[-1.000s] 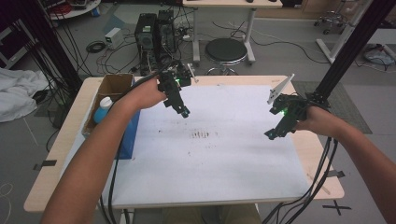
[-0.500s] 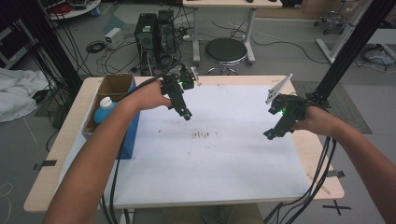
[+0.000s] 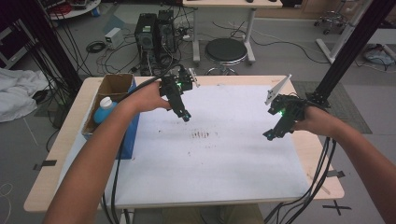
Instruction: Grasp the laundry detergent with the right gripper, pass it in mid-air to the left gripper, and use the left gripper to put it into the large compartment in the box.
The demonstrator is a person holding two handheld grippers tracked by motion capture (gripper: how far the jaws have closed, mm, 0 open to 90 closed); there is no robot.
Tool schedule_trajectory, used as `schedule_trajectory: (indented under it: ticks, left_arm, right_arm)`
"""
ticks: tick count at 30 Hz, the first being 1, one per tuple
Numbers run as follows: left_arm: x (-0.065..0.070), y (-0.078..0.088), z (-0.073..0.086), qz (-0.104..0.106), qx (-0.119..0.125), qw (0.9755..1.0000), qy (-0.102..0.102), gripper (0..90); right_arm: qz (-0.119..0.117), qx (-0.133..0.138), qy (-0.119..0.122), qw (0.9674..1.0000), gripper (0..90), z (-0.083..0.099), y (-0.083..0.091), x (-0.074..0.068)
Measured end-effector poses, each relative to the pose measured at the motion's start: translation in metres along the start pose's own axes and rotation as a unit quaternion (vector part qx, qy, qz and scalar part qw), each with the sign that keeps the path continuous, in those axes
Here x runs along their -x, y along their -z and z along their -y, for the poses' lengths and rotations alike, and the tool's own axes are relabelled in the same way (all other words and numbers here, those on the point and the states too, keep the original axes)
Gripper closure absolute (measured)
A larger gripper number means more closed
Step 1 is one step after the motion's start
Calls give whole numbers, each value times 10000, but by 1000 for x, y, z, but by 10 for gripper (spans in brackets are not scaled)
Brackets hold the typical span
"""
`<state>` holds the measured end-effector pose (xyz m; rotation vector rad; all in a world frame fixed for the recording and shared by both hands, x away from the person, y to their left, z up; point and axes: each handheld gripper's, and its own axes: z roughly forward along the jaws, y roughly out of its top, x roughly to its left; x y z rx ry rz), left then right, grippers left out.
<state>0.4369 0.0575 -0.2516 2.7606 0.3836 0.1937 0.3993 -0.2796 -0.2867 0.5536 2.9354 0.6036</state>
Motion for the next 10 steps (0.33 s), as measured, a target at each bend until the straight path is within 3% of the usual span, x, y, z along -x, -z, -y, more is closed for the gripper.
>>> schedule_trajectory:
  ticks: [10]
  left_arm:
    - [-1,4,3,-18,6,10000,-4,39]
  right_arm:
    - [7,3,-38,10000,9,0,1,-2]
